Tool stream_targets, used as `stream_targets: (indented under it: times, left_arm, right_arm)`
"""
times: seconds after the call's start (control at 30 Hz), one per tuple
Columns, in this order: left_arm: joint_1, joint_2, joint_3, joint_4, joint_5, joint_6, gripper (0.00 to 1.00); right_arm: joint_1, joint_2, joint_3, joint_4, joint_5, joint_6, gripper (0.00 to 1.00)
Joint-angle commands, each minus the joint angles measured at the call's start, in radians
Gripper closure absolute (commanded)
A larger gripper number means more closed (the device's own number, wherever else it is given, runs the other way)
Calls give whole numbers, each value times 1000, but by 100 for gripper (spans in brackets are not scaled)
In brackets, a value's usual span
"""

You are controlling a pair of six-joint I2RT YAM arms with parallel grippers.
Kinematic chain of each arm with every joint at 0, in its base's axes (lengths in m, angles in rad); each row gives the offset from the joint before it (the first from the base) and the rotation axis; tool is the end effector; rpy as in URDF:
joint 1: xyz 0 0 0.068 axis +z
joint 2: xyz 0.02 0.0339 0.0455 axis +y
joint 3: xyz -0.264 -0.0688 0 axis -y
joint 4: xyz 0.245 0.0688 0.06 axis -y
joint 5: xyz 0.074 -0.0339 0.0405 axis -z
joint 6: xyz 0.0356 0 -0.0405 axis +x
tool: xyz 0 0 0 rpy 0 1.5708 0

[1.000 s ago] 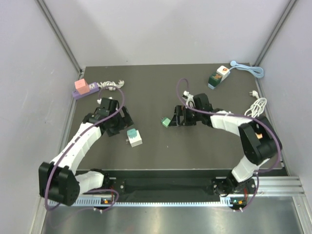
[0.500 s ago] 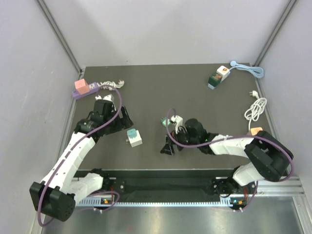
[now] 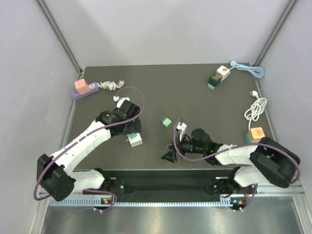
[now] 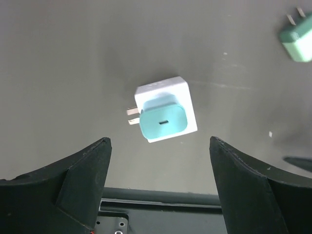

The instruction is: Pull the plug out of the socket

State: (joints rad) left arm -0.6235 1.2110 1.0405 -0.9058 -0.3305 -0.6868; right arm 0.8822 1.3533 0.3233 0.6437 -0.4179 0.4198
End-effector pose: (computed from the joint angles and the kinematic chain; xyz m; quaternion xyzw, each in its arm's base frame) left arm 0.1933 -0.1248 0.2834 -0.0705 0.9546 -0.0206 0.2886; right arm 0.1409 0.1939 0.1520 -0.2987 0.7635 0.4678 0.3301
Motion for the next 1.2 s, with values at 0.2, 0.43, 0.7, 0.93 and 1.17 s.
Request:
stream_targets:
  times: [0.2, 0.43, 0.7, 0.93, 1.17]
  left_arm:
    - [-1, 84, 21, 10, -38, -66, 19]
    - [1, 114, 10, 31, -42, -71, 26]
    - [2, 142, 12, 39, -27, -68, 34]
    - [5, 140, 4, 51, -22, -66, 43]
    - [7, 133, -14, 64, -2, -60, 49]
  right_arm:
    - [31, -14, 28, 51, 19, -26, 0]
    - [37, 79, 132, 8, 39, -3, 0]
    - [50, 236, 232, 100, -8, 163, 11]
    - [52, 374, 319, 106, -31, 281, 11]
    - [50, 412, 402, 80, -58, 339, 11]
